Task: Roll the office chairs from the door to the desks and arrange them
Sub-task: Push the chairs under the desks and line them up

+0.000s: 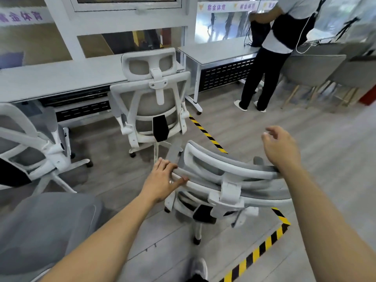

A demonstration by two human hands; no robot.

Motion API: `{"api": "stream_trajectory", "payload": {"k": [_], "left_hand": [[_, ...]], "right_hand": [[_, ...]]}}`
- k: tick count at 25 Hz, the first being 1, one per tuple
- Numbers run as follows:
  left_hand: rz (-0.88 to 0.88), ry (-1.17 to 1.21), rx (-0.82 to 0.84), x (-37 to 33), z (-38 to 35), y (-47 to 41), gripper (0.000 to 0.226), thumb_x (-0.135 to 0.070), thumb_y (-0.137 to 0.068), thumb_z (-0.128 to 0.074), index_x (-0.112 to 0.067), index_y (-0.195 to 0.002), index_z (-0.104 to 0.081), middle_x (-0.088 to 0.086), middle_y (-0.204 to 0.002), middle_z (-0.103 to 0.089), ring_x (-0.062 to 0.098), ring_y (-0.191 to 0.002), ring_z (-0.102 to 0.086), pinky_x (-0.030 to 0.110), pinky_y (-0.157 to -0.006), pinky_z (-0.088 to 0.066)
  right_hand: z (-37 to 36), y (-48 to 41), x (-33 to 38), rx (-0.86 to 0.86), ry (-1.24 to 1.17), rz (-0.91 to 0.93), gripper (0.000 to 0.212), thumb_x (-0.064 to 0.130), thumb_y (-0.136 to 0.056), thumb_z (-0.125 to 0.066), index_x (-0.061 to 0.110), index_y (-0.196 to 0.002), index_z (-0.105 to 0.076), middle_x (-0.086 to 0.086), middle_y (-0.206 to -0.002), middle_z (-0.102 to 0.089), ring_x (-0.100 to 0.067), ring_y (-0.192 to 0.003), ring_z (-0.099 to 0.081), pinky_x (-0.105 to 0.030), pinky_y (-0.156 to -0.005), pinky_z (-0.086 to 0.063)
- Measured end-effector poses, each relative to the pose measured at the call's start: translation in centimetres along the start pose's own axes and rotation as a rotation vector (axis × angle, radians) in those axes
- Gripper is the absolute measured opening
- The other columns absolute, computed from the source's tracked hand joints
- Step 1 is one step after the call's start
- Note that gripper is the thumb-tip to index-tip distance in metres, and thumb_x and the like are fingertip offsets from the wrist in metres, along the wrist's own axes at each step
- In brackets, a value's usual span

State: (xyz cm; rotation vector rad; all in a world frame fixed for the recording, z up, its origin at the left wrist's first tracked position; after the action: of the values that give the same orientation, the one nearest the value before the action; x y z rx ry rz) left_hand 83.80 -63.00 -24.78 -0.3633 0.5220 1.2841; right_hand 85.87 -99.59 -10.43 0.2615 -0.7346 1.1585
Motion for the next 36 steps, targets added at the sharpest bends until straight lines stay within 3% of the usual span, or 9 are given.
{"api": "stream_trajectory", "payload": {"k": [5, 8, 11, 17, 21, 23, 26, 29, 36], "left_hand": [[0.012, -0.016, -0.102, -0.1, -0.5, 2.7, 0.067, -0.084, -0.08, -0.047, -0.031, -0.121, -0.056, -0.015, -0.12, -0.045, 0.018, -0.138, -0.031, 0.041, -0.116, -0.031], [0.011, -0.027, -0.187, -0.8, -1.0, 5.1, 0.062, -0.082, -0.081, -0.05, -0.032, -0.116, -0.057, -0.017, -0.113, -0.047, 0.017, -0.128, -0.041, 0.041, -0.111, -0.037], [0.035, -0.034, -0.247, -2.1, -2.2, 7.9, 0.055, -0.078, -0.083, -0.053, -0.032, -0.113, -0.057, -0.015, -0.113, -0.048, 0.016, -0.125, -0.043, 0.042, -0.11, -0.036], [0.181, -0.04, -0.37, -6.4, -5.5, 12.8, 0.055, -0.075, -0.086, -0.051, -0.03, -0.116, -0.06, -0.013, -0.116, -0.048, 0.016, -0.124, -0.044, 0.04, -0.108, -0.038], [0.221, -0.09, -0.508, -11.5, -7.4, 13.7, 0.041, -0.061, -0.092, -0.054, -0.027, -0.113, -0.064, -0.009, -0.112, -0.047, 0.015, -0.112, -0.047, 0.035, -0.097, -0.045], [0.264, -0.024, -0.551, -13.1, -8.3, 13.7, 0.033, -0.055, -0.094, -0.056, -0.027, -0.11, -0.065, -0.01, -0.113, -0.047, 0.016, -0.113, -0.048, 0.034, -0.094, -0.047], [0.311, 0.052, -0.591, -13.7, -9.1, 13.5, 0.031, -0.056, -0.092, -0.057, -0.029, -0.106, -0.065, -0.009, -0.112, -0.048, 0.017, -0.115, -0.047, 0.03, -0.095, -0.045], [0.333, 0.07, -0.599, -13.2, -8.9, 13.0, 0.035, -0.059, -0.09, -0.056, -0.03, -0.107, -0.066, -0.008, -0.113, -0.049, 0.014, -0.118, -0.044, 0.026, -0.099, -0.039], [0.413, 0.096, -0.576, -13.2, -8.3, 10.9, 0.045, -0.064, -0.087, -0.051, -0.029, -0.111, -0.066, -0.006, -0.117, -0.048, 0.008, -0.12, -0.033, 0.026, -0.1, -0.032]], "right_hand": [[4.4, 4.8, -8.0, -0.225, -0.197, -0.185, 0.035, 0.035, -0.103, -0.037, 0.013, -0.118, -0.061, -0.015, -0.113, -0.064, -0.036, -0.109, -0.056, -0.041, -0.087, -0.041], [1.7, 8.5, -13.3, -0.181, -0.214, -0.238, 0.035, 0.036, -0.104, -0.031, 0.015, -0.118, -0.056, -0.017, -0.113, -0.061, -0.039, -0.107, -0.055, -0.043, -0.085, -0.043], [-1.8, 12.1, -16.1, -0.071, -0.044, -0.059, 0.032, 0.033, -0.102, -0.033, 0.016, -0.115, -0.057, -0.016, -0.106, -0.064, -0.035, -0.106, -0.05, -0.053, -0.09, -0.047], [-1.5, 9.4, -18.1, -0.022, 0.057, 0.271, 0.039, 0.029, -0.099, -0.027, 0.006, -0.099, -0.059, -0.019, -0.099, -0.064, -0.037, -0.093, -0.049, -0.051, -0.092, -0.038], [-2.1, 5.1, -19.2, 0.064, 0.059, 0.332, 0.035, 0.025, -0.1, -0.029, 0.005, -0.106, -0.057, -0.021, -0.11, -0.061, -0.039, -0.103, -0.049, -0.052, -0.1, -0.037], [-2.5, 4.4, -20.1, 0.074, 0.119, 0.329, 0.042, 0.029, -0.103, -0.023, 0.006, -0.114, -0.057, -0.02, -0.126, -0.057, -0.038, -0.123, -0.045, -0.054, -0.112, -0.03], [-2.8, 4.8, -21.2, 0.114, 0.05, 0.277, 0.057, 0.045, -0.104, -0.017, 0.012, -0.138, -0.047, -0.016, -0.156, -0.037, -0.028, -0.151, -0.02, -0.04, -0.126, -0.012], [-3.0, 4.7, -20.5, 0.199, -0.016, 0.281, 0.064, 0.053, -0.101, -0.013, 0.018, -0.15, -0.035, -0.01, -0.165, -0.019, -0.02, -0.155, -0.004, -0.038, -0.126, -0.008], [-4.6, 0.9, -19.7, 0.325, -0.017, 0.279, 0.056, 0.046, -0.104, -0.025, 0.017, -0.151, -0.036, -0.009, -0.166, -0.017, -0.02, -0.155, -0.002, -0.044, -0.126, -0.01]]}}
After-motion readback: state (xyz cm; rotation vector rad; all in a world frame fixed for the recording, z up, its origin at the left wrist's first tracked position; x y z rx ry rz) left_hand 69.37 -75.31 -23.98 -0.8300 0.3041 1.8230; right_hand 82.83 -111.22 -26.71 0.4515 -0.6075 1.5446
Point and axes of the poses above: each hand's wrist, its own y-axis away from the middle knuckle, its own z-axis out of the back of the hand, x = y × z, the point moved 7 cm from there along -y, towards the middle knuckle
